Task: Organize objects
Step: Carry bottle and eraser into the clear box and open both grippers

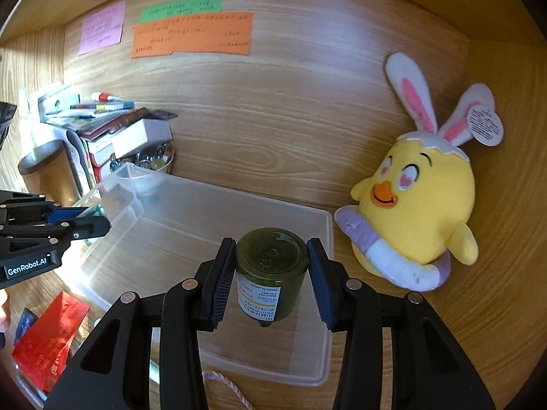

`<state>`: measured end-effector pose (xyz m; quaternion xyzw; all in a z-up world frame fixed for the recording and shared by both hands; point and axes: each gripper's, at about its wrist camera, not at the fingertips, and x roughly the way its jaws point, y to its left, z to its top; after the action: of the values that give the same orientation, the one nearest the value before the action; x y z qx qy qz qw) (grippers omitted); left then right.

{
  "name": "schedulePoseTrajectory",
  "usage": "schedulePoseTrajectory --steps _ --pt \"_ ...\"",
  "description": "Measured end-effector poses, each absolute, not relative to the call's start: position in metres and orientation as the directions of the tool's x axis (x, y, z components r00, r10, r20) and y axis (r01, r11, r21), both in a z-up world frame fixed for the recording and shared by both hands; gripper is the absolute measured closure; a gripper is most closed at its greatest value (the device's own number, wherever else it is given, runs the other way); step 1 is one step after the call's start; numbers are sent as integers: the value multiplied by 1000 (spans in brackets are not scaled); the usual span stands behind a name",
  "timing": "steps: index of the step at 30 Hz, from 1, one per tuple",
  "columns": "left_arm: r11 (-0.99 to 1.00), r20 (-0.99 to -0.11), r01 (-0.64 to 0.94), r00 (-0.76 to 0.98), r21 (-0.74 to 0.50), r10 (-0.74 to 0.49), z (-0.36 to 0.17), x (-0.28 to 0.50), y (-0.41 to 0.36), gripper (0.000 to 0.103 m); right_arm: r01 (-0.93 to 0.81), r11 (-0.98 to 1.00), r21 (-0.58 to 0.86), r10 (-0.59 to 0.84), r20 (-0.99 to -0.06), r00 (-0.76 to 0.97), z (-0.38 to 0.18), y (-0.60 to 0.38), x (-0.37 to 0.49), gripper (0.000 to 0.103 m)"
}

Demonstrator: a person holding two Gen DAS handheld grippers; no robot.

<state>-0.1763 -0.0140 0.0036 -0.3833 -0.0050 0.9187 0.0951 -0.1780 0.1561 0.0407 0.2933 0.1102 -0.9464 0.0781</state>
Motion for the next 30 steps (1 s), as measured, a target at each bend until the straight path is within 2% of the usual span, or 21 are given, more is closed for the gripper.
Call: schedulePoseTrajectory --steps 13,15,16,20,25,27,30 --pt "-977 -702 -194 -683 -92 202 1 -181 -13 87 265 -958 -113 -148 -597 -789 30 147 -186 64" --pt "-977 -701 -190 -685 -95 201 3 -180 -14 84 271 -955 -120 -148 -598 -788 30 144 -184 63" --pt "-978 -697 -187 -688 -96 200 5 -178 -15 82 275 -953 -127 -148 -598 -788 30 143 -183 60" --pt "-981 -668 -180 -720 -79 186 17 -169 -15 60 291 -949 -125 -165 -590 -790 34 141 -177 41" --pt "-979 -626 -199 -759 -37 178 34 -151 -13 35 303 -946 -114 -187 -572 -799 45 145 -165 32" --pt "-980 -612 -197 -773 -19 167 39 -142 -12 19 304 -946 -108 -193 -568 -800 49 147 -160 31" --pt "-981 -589 -195 -793 2 156 45 -127 -12 6 300 -949 -100 -197 -558 -806 55 152 -152 23"
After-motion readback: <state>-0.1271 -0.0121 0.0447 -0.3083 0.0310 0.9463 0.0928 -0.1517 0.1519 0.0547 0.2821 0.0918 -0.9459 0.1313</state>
